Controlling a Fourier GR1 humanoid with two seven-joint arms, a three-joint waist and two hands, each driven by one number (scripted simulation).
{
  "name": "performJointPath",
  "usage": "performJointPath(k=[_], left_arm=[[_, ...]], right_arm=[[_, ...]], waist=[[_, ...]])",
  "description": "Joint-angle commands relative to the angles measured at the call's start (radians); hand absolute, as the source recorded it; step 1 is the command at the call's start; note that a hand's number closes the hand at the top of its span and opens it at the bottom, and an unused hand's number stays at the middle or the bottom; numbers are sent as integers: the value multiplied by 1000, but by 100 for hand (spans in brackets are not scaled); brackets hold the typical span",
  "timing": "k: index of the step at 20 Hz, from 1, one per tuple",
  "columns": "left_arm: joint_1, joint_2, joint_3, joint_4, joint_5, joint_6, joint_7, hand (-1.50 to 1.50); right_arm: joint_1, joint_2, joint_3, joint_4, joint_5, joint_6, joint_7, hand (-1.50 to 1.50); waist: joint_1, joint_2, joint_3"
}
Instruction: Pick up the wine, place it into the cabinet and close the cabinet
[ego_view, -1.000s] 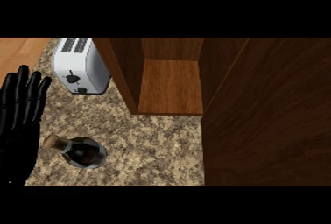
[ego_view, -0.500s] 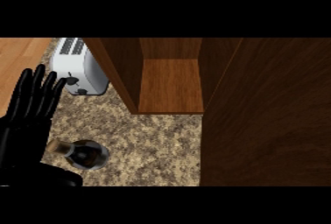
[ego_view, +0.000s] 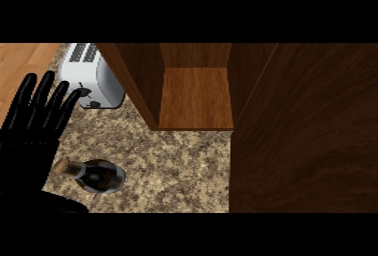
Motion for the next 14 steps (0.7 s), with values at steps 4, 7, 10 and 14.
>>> performJointPath(k=[4,7,10,14], left_arm=[[19,-9,-26,-79,-13,39,71,-150],[31,-54,-79,-31,-50,35,21,-150],[24,-54,-90,-105,-82,83,63,-150],[28,0,10,-113,3,47,101,-150]], right_arm=[[-27,-42,-137,-28,-145,45,92,-150],[-100,13,-25,-52,-32,-33,151,-150],[-32,12,-43,-87,-58,8,150,-150],[-125,4,-94,-12,-82,7,156,-150]], waist=[[1,0,0],[3,1,0],[1,0,0],[4,1,0]])
